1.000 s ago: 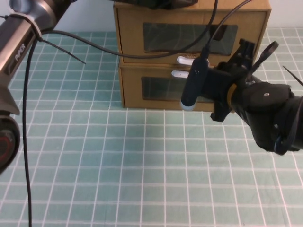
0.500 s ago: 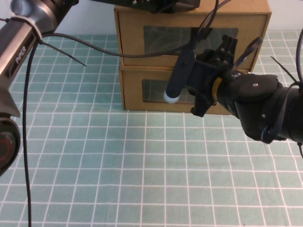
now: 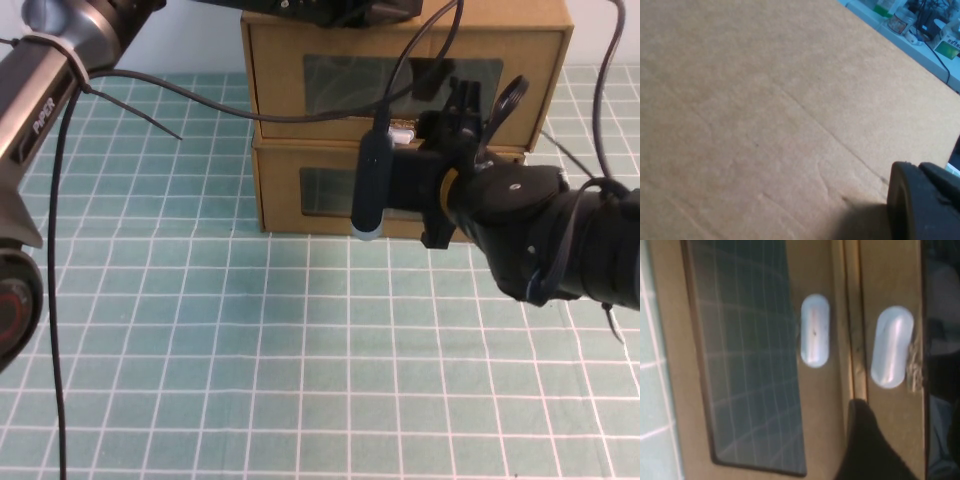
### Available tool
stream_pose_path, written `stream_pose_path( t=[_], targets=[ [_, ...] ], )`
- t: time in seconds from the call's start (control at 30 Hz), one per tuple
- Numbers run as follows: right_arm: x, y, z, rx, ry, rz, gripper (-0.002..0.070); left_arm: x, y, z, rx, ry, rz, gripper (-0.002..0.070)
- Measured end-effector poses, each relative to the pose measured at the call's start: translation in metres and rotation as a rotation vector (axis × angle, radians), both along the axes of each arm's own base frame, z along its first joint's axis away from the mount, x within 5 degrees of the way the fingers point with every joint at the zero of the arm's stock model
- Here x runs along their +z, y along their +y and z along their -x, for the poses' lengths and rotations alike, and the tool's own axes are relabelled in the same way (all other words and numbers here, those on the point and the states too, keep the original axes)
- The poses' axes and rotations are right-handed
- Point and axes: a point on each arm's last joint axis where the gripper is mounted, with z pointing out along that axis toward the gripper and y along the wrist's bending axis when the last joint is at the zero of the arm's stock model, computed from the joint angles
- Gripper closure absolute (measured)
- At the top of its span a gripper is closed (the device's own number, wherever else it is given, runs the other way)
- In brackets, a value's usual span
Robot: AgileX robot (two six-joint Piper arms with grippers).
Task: Open the shoe box
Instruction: 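Pull the top drawer of the cardboard box fully open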
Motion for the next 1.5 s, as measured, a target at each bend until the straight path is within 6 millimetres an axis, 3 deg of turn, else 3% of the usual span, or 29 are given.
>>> stream_pose_path(
  t=[0.3, 0.6, 0.83, 0.97, 1.1, 1.43, 1.5],
  targets=[
    [-0.008, 0.01, 0.003, -0.013, -0.006, 0.038, 0.0357, 0.0, 0.0, 0.0, -0.002, 0.001, -0.001, 0.068],
    [0.004, 0.023, -0.011, -0.022, -0.047, -0.006, 0.0357, -0.001, 0.0, 0.001, -0.013, 0.008, -0.007, 0.068],
    [-0.016, 0.037, -0.028, -0.013, -0.031, 0.024, 0.0361, -0.001, 0.001, 0.001, -0.012, 0.009, -0.007, 0.068],
    [-0.018, 0.042, -0.037, -0.052, -0.058, 0.04, 0.0433, 0.0, 0.001, 0.0, -0.006, 0.005, -0.004, 0.068],
    [-0.021, 0.045, -0.041, -0.105, -0.09, 0.061, 0.0552, 0.0, 0.002, 0.0, -0.003, 0.004, -0.004, 0.068],
    [-0.02, 0.046, -0.037, -0.158, -0.071, 0.02, 0.0554, -0.002, 0.002, -0.002, 0.006, 0.009, -0.018, 0.068],
    [-0.017, 0.048, -0.033, -0.169, -0.07, 0.009, 0.0597, -0.002, 0.003, -0.001, 0.015, 0.026, -0.019, 0.068]
  ],
)
